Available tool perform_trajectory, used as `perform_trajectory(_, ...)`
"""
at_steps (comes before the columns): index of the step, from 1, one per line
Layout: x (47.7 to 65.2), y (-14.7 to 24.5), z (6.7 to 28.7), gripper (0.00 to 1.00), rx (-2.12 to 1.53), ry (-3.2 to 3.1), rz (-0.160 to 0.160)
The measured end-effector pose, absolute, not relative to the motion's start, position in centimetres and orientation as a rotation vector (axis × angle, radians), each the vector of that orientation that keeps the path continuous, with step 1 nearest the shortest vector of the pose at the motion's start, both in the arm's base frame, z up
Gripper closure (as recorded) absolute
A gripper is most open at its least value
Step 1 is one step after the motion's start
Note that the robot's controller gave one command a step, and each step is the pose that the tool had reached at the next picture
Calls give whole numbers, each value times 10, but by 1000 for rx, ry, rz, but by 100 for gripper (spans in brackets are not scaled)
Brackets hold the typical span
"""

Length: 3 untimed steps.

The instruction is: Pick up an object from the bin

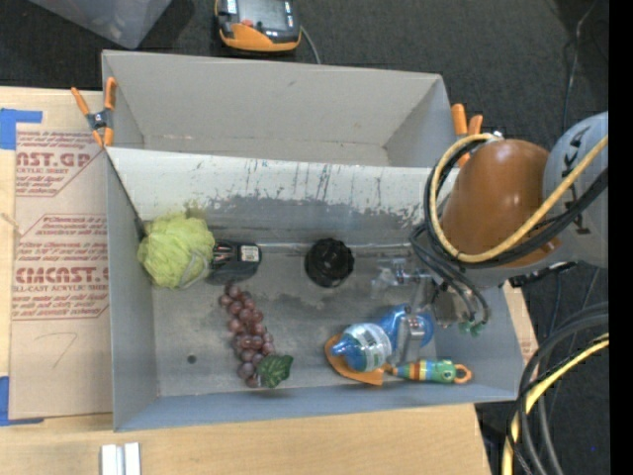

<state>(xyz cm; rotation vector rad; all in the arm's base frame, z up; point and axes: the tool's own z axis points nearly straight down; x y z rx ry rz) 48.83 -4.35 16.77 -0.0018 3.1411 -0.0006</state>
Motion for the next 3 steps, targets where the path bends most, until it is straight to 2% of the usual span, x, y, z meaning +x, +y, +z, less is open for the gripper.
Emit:
perform_trajectory(1, 488, -43, 168, 0, -2, 3141, -1)
perform_trajectory(2, 492, -42, 147, 0, -63, 3131, -3)
perform_trajectory(3, 502, -48, 101, 0, -266, 3123, -3)
